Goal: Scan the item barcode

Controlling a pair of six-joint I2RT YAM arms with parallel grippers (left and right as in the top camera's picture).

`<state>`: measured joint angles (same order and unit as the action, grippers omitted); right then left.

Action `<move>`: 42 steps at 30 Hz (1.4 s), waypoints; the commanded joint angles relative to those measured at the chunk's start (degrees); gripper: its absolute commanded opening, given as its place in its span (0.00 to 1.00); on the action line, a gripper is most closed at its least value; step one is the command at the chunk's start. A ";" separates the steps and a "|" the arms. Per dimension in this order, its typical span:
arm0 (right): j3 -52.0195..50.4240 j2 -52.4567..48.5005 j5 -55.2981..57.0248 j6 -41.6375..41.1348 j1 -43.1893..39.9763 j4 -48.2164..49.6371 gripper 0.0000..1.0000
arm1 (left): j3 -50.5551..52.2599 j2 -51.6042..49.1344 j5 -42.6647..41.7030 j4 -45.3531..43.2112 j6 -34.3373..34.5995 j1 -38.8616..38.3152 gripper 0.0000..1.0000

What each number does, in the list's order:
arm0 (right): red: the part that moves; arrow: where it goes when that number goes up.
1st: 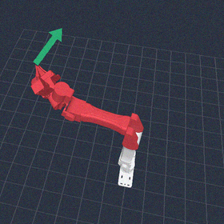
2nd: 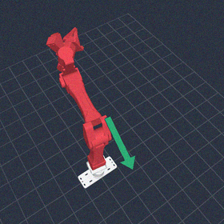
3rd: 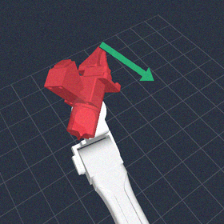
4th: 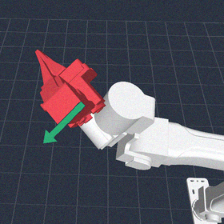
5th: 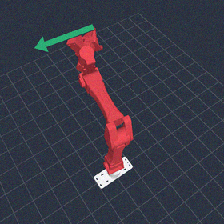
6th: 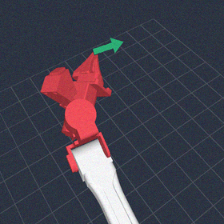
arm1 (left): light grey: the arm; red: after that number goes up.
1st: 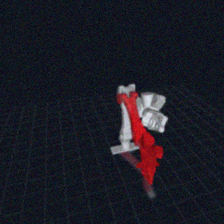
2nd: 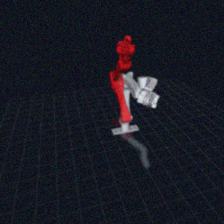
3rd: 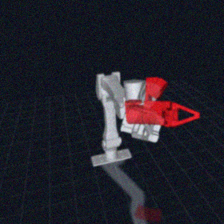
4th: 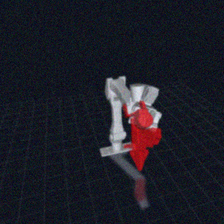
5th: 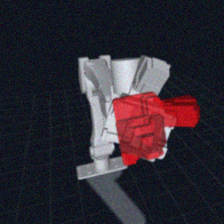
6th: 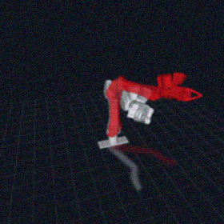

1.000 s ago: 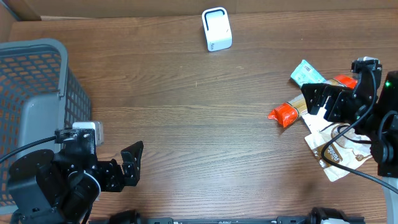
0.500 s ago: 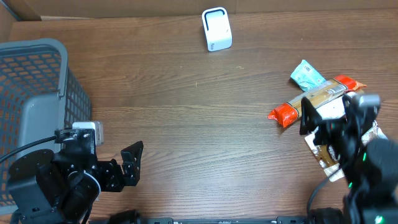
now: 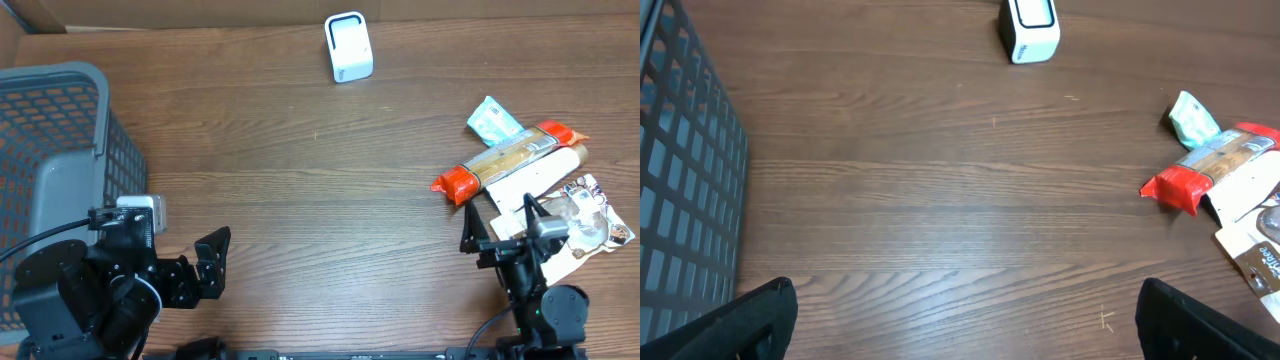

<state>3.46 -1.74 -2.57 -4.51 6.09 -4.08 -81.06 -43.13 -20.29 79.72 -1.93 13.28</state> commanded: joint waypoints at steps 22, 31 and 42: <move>-3.02 1.57 -2.01 -0.57 0.33 -0.31 1.00 | -0.50 0.07 0.87 -0.20 -0.92 -2.56 1.00; -3.02 1.57 -2.03 -0.57 0.33 -0.31 1.00 | -0.42 -0.35 3.32 -0.17 -0.85 -16.44 1.00; -3.02 1.57 -2.03 -0.57 0.33 -0.31 1.00 | 0.09 -0.35 5.99 -2.60 -1.07 -16.41 1.00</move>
<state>1.06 -0.84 -4.27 -4.71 6.09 -4.67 -81.06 -43.13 -16.80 78.98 -1.93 -2.92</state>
